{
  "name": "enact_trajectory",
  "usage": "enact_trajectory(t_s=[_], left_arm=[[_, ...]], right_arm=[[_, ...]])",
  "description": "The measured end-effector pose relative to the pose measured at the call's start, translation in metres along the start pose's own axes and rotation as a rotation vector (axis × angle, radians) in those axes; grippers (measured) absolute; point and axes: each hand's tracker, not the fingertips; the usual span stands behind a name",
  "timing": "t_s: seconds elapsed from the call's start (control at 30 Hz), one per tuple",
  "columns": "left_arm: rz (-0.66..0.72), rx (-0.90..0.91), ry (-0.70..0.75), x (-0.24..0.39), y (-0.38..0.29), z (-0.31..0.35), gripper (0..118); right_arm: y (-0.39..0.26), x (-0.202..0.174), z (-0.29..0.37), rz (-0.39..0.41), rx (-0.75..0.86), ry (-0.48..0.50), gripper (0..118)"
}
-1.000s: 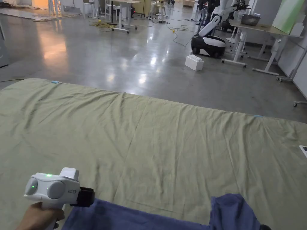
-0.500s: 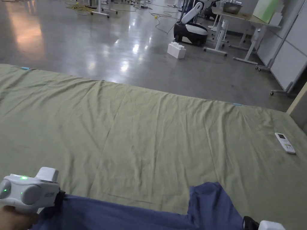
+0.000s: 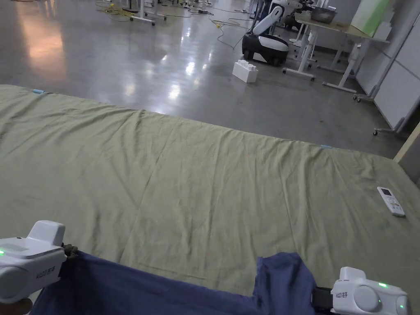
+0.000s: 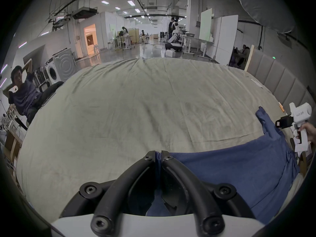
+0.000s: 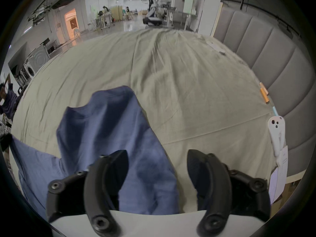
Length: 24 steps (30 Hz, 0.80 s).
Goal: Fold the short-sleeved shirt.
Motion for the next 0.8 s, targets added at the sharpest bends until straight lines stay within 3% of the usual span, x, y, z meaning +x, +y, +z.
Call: enact_trajectory(t_s=[0.17, 0.3, 0.33, 0.37, 0.4, 0.43, 0.57, 0.63, 0.8], left_arm=[[0.010, 0.001, 0.006, -0.001, -0.006, 0.001, 6], [0.013, -0.010, 0.009, 0.000, -0.010, -0.001, 6], [0.013, -0.011, 0.012, 0.001, -0.011, -0.001, 6], [0.014, -0.013, 0.015, 0.001, -0.012, -0.001, 6], [0.014, -0.012, 0.016, 0.001, -0.012, 0.000, 6], [0.014, -0.011, 0.016, 0.001, -0.012, 0.000, 6], [0.017, -0.007, 0.011, -0.002, -0.013, 0.002, 6], [0.021, 0.004, 0.007, 0.002, -0.013, 0.013, 6], [0.015, 0.032, -0.005, 0.002, -0.014, 0.036, 6]], right_arm=[[0.007, -0.006, -0.023, 0.005, -0.034, 0.076, 80], [0.008, -0.016, -0.026, 0.053, -0.045, 0.016, 75], [0.008, -0.016, -0.023, 0.053, -0.043, 0.023, 66], [0.008, -0.017, -0.020, 0.059, -0.034, 0.038, 49], [0.007, -0.018, -0.016, 0.065, -0.019, 0.044, 15], [0.006, -0.020, -0.016, 0.073, -0.015, 0.084, 2], [-0.006, -0.024, -0.002, 0.071, 0.015, 0.048, 2], [-0.013, -0.022, 0.016, 0.036, 0.059, 0.057, 1], [-0.032, -0.015, 0.070, 0.043, 0.165, 0.074, 1]])
